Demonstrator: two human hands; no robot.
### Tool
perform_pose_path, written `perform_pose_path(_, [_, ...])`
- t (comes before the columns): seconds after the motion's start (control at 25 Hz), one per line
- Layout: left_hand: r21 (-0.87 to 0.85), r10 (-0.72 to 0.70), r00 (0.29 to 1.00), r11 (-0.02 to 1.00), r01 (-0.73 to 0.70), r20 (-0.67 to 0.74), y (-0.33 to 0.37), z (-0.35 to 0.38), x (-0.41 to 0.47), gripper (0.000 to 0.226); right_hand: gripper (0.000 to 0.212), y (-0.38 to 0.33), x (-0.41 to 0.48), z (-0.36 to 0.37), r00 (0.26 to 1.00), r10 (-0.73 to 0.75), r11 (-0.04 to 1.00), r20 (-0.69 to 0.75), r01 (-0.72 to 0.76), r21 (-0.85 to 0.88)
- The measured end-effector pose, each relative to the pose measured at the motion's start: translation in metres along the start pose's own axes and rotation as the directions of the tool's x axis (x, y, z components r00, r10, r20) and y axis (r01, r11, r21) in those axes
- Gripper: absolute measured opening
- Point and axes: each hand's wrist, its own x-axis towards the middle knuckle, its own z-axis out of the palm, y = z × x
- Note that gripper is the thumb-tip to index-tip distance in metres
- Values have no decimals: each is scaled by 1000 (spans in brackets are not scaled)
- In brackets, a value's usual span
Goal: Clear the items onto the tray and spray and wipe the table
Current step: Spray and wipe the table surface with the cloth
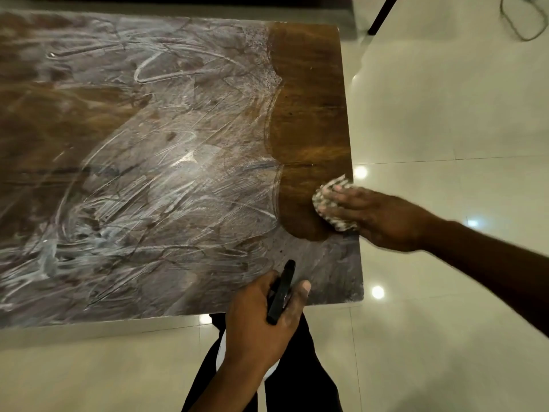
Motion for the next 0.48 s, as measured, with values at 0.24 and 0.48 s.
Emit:
perform_pose_path(0.24, [117, 72, 997, 991, -68, -31, -13, 1, -11, 56, 65, -42, 66, 18, 945, 319, 938, -72, -303, 168])
perform_pose_path(0.48, [61, 52, 999, 997, -52, -12, -32, 18, -38, 58, 65, -57, -58, 51, 988, -136, 988, 77, 141, -64])
